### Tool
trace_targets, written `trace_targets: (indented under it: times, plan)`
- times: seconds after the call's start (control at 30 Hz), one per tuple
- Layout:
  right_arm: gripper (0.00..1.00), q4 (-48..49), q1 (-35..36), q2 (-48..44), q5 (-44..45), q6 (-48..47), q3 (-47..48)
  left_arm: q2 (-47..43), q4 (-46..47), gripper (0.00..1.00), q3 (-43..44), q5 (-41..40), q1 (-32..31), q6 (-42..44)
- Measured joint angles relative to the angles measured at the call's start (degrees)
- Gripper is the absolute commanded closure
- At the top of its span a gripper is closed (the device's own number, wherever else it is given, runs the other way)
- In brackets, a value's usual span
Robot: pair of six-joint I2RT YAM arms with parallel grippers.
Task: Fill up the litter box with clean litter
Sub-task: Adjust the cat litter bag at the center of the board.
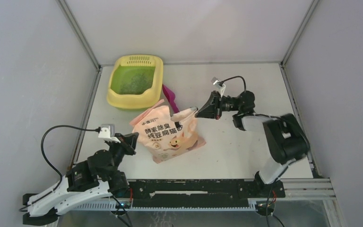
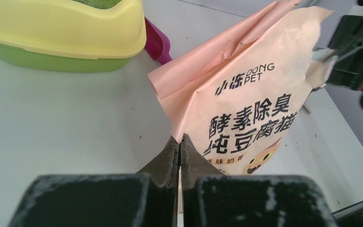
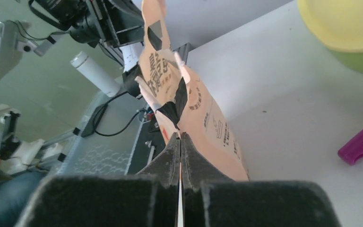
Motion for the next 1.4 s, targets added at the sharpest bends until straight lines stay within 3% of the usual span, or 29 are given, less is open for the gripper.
trace_targets:
  times: [0.1,0.23,0.43,0.7,0.9,1.0,1.4]
  plan:
    - [1.0,-12.7,-0.3,-11.3,0.6,-8.6,-3.4,-0.7,0.3,0.97,0.0,0.5,0.0,0.0]
    - [1.0,-37.6,1.8,-25.1,5.6,-25.1,-3.6,-2.7,2.6,0.97,-1.2,1.8,0.1,0.0]
    - [1.0,-53.4,4.9,-29.6,12.1,-34.2,-6.9,-2.3,7.2,0.97,-4.8,5.2,0.2,0.1]
    - [0.95,-50.9,3.8,-37.1,16.9,-31.5,-20.6,-7.1,8.6,0.96,-7.6,7.5,0.2,-0.4]
    - [0.67,-46.4,4.5,-39.3,18.6,-30.1,-22.7,-8.5,4.7,0.96,-7.9,6.6,0.2,-2.6]
    - [0.59,-44.3,6.0,-38.5,19.3,-30.6,-22.8,-8.5,3.1,0.96,-8.6,6.1,0.2,-3.8]
    - [0.48,-38.3,7.2,-29.4,19.7,-34.4,-21.3,-8.5,-0.5,0.96,-9.2,5.4,0.3,-7.1]
